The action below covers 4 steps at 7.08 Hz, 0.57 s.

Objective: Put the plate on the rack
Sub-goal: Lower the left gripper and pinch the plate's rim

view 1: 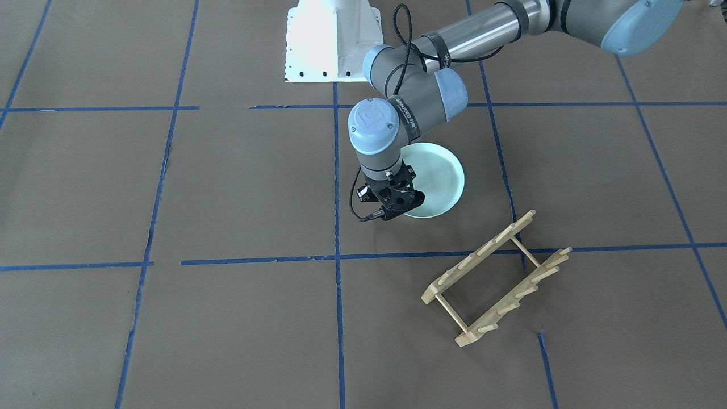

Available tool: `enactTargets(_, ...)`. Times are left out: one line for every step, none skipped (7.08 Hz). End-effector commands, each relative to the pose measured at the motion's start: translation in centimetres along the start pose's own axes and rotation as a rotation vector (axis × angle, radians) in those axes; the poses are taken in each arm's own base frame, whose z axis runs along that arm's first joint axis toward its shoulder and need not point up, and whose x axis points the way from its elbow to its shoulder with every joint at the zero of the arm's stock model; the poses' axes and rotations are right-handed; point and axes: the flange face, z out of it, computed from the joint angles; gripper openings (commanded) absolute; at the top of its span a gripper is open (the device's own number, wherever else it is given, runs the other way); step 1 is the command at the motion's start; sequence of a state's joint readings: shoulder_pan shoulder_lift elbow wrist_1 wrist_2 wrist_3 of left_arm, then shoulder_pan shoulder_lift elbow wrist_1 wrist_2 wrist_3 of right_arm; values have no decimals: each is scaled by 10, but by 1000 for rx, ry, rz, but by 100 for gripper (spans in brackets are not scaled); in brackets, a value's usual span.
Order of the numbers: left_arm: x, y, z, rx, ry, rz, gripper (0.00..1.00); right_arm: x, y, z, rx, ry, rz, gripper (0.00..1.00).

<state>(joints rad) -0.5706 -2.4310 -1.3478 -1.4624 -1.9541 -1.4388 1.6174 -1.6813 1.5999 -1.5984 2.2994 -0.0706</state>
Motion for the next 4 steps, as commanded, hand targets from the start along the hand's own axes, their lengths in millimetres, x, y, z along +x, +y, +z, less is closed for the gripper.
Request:
enactTargets(-5,-7,-55,-103,103,-15,0,0,0,0,0,0,0,100)
enactTargets(-11,-17,-86,-94,152,-25,0,0,0,0,1,0,1,100)
enactTargets(-19,-30,-124,-67,213,-26,0,0,0,0,1,0,1,100)
enactTargets(-35,-38,-184,-73,320,-10,0,0,0,0,1,0,1,100)
